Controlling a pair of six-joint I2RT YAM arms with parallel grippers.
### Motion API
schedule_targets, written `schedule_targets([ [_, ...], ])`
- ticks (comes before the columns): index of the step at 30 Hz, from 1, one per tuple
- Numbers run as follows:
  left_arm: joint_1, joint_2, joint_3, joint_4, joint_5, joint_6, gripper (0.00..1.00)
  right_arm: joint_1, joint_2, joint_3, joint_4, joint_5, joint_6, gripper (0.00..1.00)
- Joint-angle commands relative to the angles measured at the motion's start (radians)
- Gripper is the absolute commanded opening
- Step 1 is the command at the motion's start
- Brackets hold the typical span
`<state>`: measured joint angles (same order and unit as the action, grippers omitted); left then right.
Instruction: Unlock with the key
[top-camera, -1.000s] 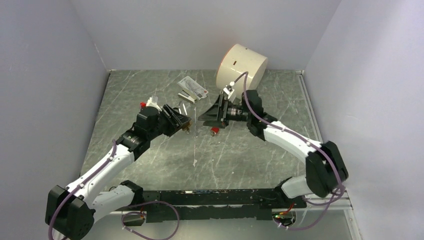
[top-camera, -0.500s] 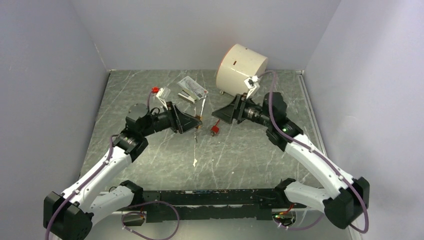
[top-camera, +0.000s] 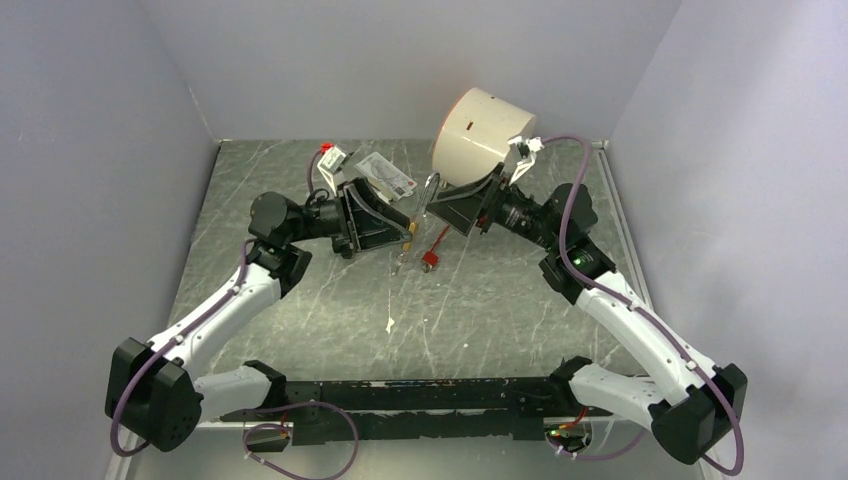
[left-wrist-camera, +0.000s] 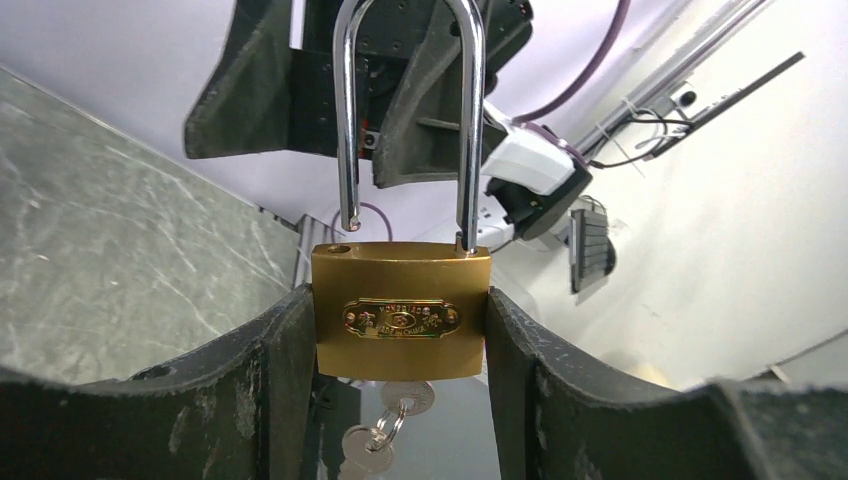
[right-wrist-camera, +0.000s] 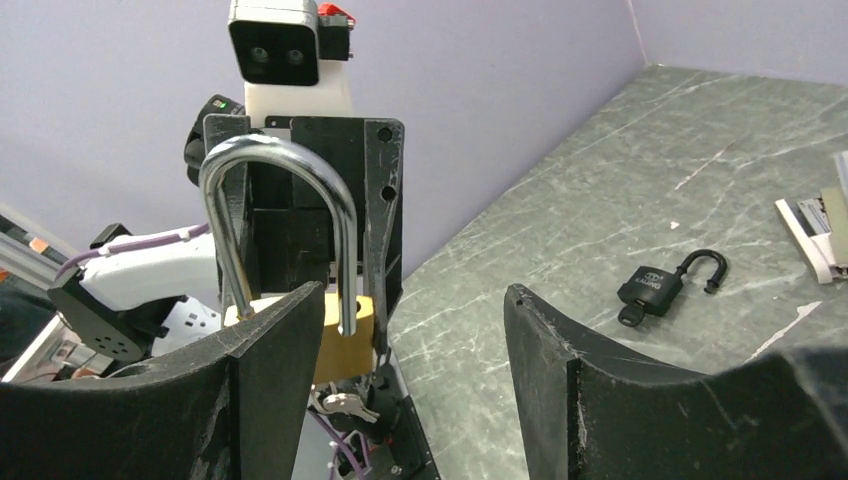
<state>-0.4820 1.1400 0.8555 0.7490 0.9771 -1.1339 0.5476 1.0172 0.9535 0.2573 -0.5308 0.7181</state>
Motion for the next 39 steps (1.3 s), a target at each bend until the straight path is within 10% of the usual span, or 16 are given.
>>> schedule_targets([
  [1,-0.002,0.010,0.045,0.208,0.044,-0.109,0.17,-0.001,0.026,0.066,0.126,-0.063,0.037,0.68],
  [12,-0.002,-0.012,0.053,0.077,0.038,-0.007,0.16,0.000,0.092,0.099,0.137,-0.125,0.105,0.42],
  [18,-0.001,-0.077,0.102,-0.382,-0.091,0.281,0.13,-0.003,0.077,0.096,0.009,-0.096,0.056,0.00],
  [25,-0.002,-0.172,0.122,-1.030,-0.489,0.515,0.15,-0.017,0.002,-0.045,-0.224,0.022,-0.003,0.00],
  [31,-0.003,-0.277,-0.002,-1.278,-0.955,0.484,0.14,-0.021,0.107,-0.099,-0.282,0.017,-0.030,0.00],
  [39,-0.001,-0.238,-0.121,-1.426,-1.168,0.357,0.13,0.055,0.487,0.043,-0.262,0.016,0.017,0.00],
])
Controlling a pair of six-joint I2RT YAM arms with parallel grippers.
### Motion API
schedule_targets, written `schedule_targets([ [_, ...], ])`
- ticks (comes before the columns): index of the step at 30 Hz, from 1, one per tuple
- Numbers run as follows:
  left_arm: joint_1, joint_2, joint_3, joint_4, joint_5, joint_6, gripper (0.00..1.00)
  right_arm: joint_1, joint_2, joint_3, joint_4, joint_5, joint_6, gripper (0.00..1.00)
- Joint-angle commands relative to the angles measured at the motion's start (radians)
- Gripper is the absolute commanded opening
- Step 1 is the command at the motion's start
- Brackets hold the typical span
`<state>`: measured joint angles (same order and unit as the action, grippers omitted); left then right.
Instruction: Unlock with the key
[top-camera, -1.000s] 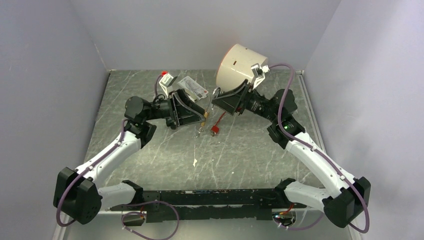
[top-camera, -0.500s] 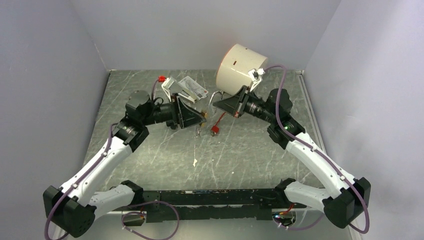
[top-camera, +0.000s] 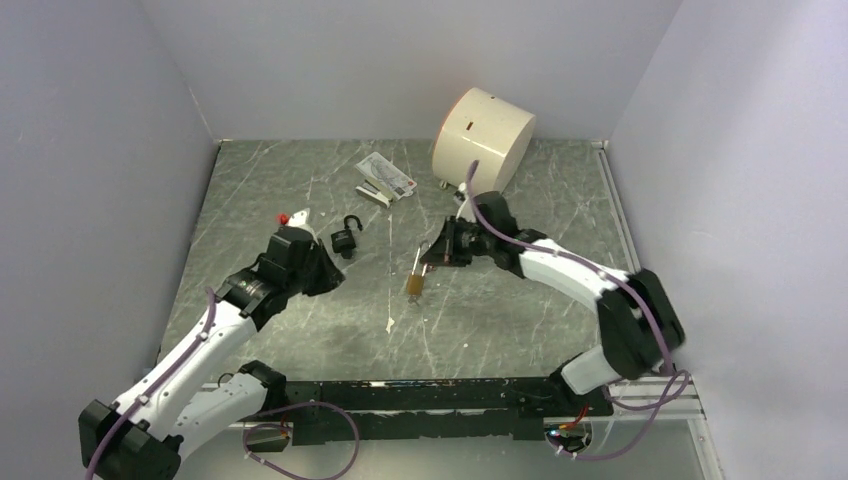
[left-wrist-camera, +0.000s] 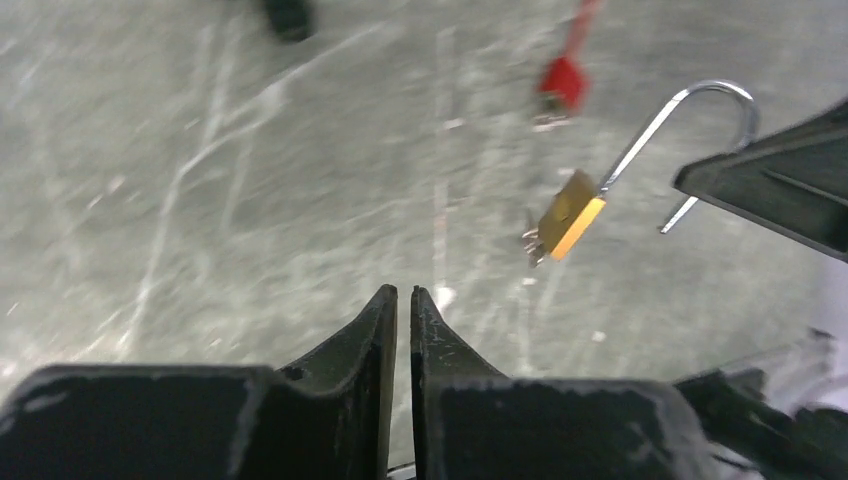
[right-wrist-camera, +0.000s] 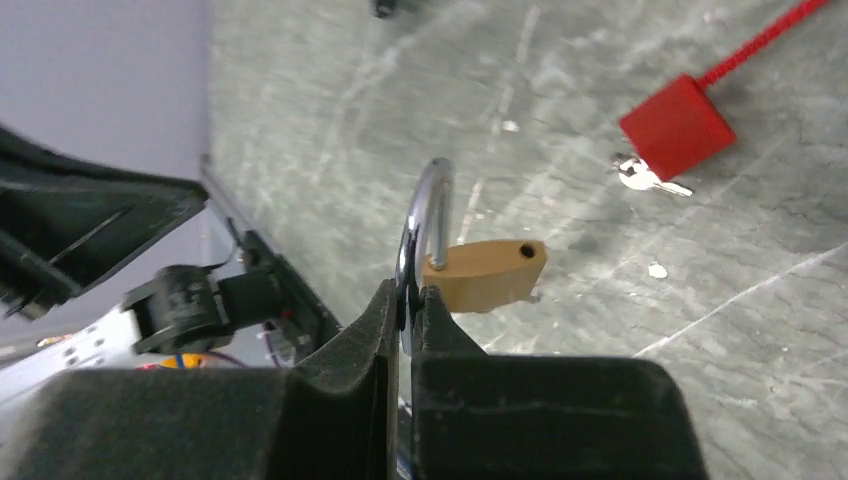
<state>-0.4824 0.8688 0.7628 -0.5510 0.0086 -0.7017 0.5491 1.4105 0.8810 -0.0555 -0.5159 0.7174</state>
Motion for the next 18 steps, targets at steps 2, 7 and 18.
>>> schedule_targets([
  [2,-0.002,0.053,-0.033,-0.147,-0.213,-0.091,0.15,0.094,0.173,0.176,0.033,0.008,0.022,0.00],
  [7,-0.002,0.041,-0.030,-0.183,-0.247,-0.121,0.19,0.169,0.282,0.266,0.029,-0.002,0.044,0.00],
  [18,-0.002,0.021,0.059,-0.443,-0.478,-0.324,0.38,0.242,0.444,0.488,0.156,-0.137,0.129,0.00],
])
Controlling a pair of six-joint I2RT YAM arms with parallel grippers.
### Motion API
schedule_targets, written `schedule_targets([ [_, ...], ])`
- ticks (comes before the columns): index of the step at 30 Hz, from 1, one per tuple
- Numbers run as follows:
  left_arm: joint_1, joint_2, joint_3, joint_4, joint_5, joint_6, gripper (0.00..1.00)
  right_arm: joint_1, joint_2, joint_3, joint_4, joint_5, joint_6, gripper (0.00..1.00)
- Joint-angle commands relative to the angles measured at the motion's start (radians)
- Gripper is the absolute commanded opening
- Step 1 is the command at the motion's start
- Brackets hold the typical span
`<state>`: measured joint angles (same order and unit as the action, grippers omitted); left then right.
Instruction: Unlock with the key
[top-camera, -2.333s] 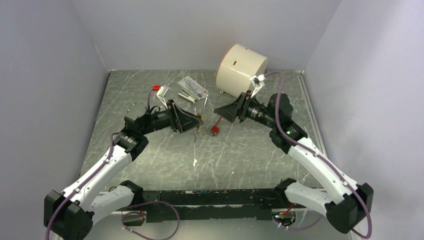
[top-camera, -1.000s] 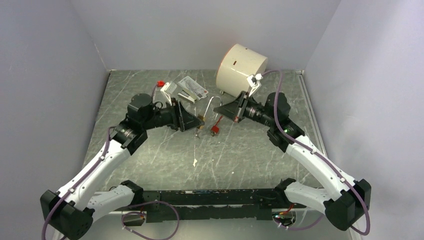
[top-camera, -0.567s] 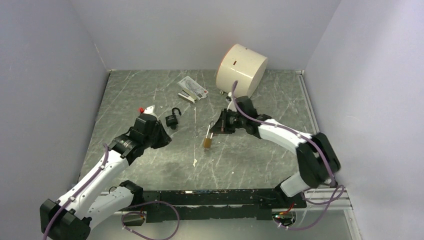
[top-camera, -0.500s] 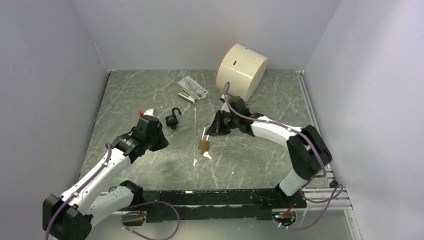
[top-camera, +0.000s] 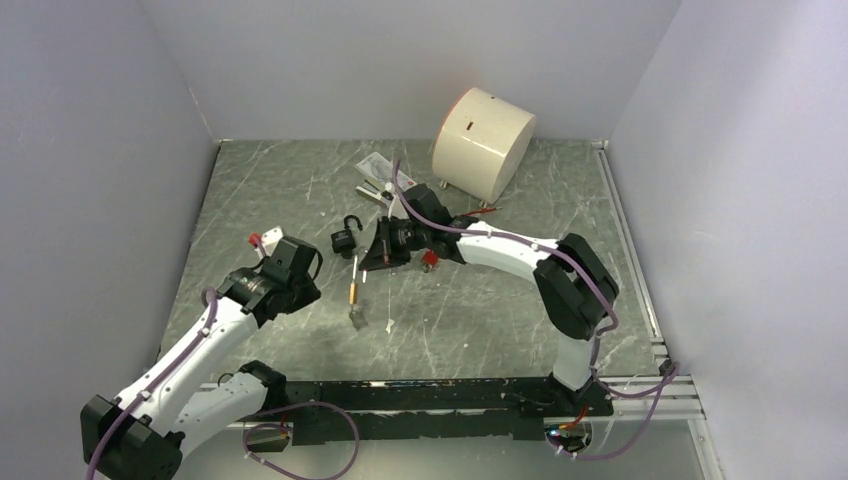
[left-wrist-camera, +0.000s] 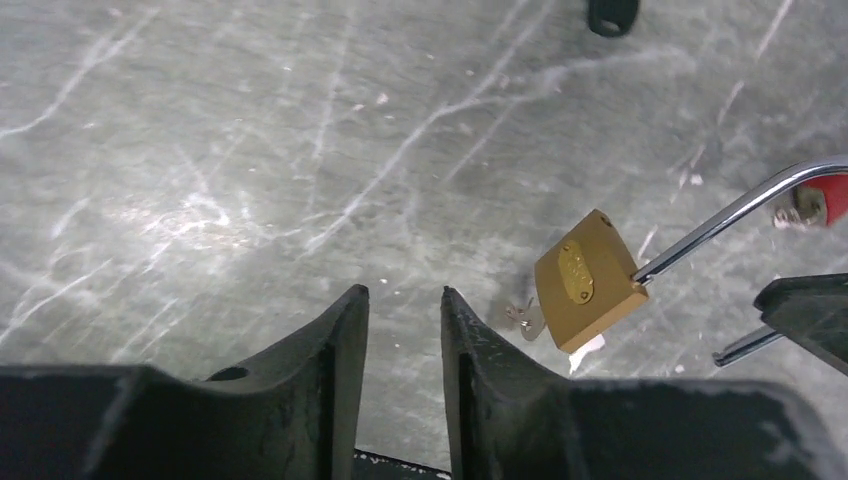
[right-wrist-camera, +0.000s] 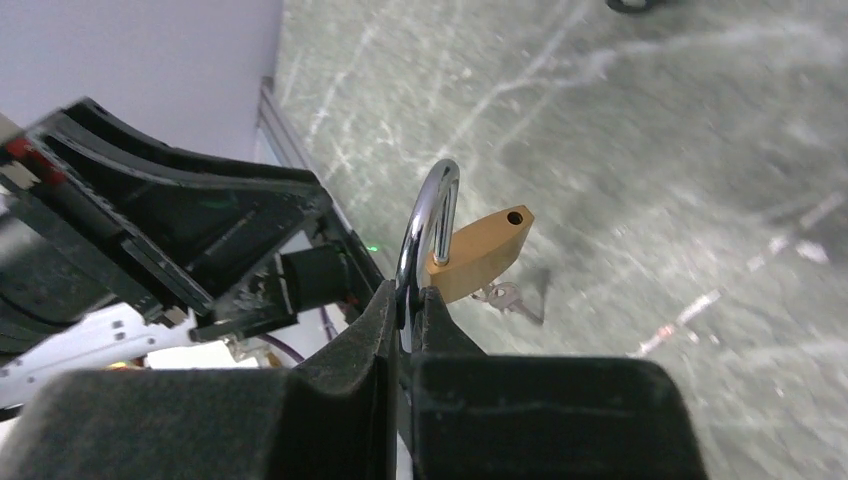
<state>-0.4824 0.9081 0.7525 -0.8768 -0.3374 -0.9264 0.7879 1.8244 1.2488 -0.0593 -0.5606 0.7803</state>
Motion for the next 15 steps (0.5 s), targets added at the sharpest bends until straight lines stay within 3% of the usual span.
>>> schedule_targets([
  [1,-0.001,-0.022,0.074,-0.130,-0.142,-0.107,0.40,0.004,0.054,0.136,0.168,-0.101,0.078,0.00],
  [8,-0.002,-0.062,0.081,-0.190,-0.199,-0.161,0.61,0.016,0.199,0.259,0.196,-0.136,0.147,0.00],
  [15,-0.002,-0.074,0.088,-0.148,-0.144,-0.112,0.71,0.015,0.242,0.238,0.147,-0.129,0.155,0.00],
])
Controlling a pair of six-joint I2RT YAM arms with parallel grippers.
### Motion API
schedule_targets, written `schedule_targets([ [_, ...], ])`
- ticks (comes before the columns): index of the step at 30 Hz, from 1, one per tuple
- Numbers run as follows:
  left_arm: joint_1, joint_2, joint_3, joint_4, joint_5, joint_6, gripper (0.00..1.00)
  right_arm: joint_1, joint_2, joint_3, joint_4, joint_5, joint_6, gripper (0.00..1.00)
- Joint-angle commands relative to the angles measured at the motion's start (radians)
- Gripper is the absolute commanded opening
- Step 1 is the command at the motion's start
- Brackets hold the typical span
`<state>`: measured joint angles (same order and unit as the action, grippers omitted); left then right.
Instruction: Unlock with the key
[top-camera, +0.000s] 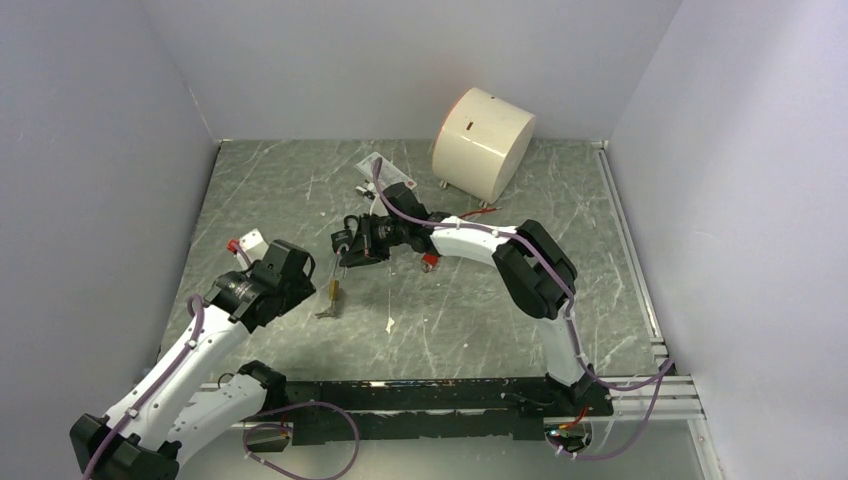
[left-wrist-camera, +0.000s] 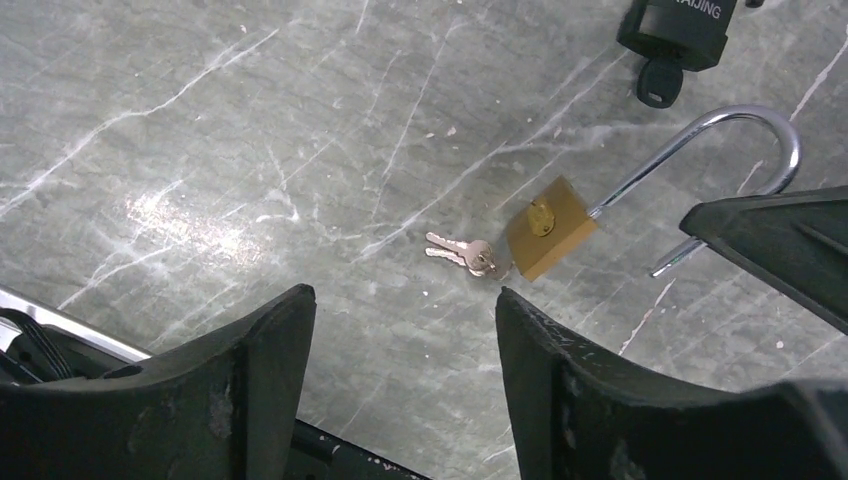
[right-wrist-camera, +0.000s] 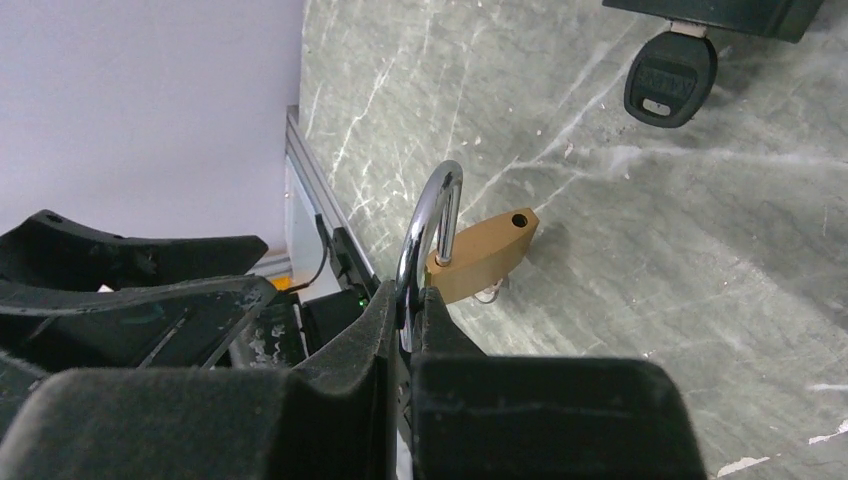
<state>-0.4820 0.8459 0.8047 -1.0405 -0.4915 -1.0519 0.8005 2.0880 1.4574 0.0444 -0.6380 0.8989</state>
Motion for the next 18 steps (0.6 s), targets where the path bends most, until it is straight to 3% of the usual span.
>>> schedule_targets([
  [1,-0.002,-0.011,0.032,0.030,0.029,0.026,0.72,-0.001,-0.019,0.018,0.029,-0.050,0.029,0.00],
  [14,-0.002,0.042,0.071,0.126,0.171,0.090,0.77,-0.122,-0.149,-0.191,-0.120,-0.080,-0.187,0.00],
  [16,-0.002,0.041,0.069,0.157,0.198,0.098,0.77,-0.132,-0.144,-0.184,-0.156,-0.084,-0.221,0.06],
  [18,-0.001,0.042,0.067,0.181,0.209,0.096,0.77,-0.135,-0.145,-0.169,-0.199,-0.065,-0.255,0.18],
])
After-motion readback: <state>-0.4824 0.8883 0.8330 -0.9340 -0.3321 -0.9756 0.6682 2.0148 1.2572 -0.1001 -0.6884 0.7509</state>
